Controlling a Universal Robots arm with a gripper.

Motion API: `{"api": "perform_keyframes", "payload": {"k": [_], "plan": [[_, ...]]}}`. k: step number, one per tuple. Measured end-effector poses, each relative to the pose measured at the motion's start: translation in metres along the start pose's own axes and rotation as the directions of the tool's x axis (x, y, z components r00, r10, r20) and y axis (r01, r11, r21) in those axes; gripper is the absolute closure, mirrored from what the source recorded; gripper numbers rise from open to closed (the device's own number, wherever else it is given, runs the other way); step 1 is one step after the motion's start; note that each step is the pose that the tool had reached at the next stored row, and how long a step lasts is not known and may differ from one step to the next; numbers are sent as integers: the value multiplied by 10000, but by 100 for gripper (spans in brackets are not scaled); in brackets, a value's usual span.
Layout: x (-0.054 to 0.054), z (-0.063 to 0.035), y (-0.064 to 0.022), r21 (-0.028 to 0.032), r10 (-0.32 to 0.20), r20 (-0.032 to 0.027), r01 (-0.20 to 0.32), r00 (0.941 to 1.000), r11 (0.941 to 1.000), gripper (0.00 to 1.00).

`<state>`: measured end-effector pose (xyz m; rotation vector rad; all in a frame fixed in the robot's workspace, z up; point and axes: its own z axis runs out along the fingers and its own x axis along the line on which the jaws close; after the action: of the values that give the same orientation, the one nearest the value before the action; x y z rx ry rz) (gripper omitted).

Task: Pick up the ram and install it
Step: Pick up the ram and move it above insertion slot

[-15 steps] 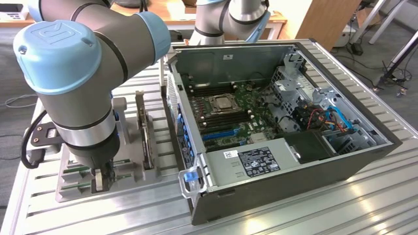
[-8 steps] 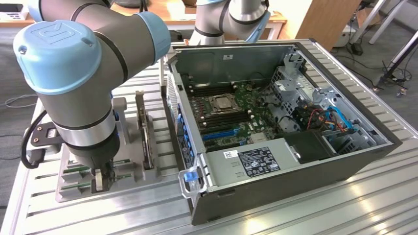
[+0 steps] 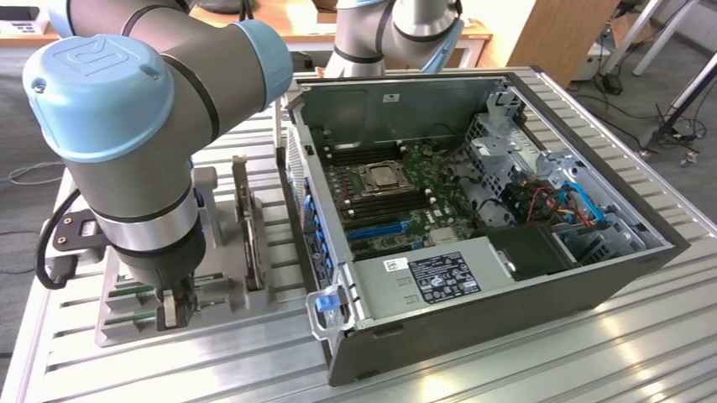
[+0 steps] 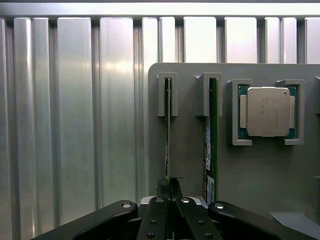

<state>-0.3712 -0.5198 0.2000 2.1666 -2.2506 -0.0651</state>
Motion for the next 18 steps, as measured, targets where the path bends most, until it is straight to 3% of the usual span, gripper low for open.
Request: {"api": "perform_keyframes", "payload": {"k": [18], "plan": [[-1, -38, 2, 0, -1, -1, 1, 10000, 10000, 88]]}}
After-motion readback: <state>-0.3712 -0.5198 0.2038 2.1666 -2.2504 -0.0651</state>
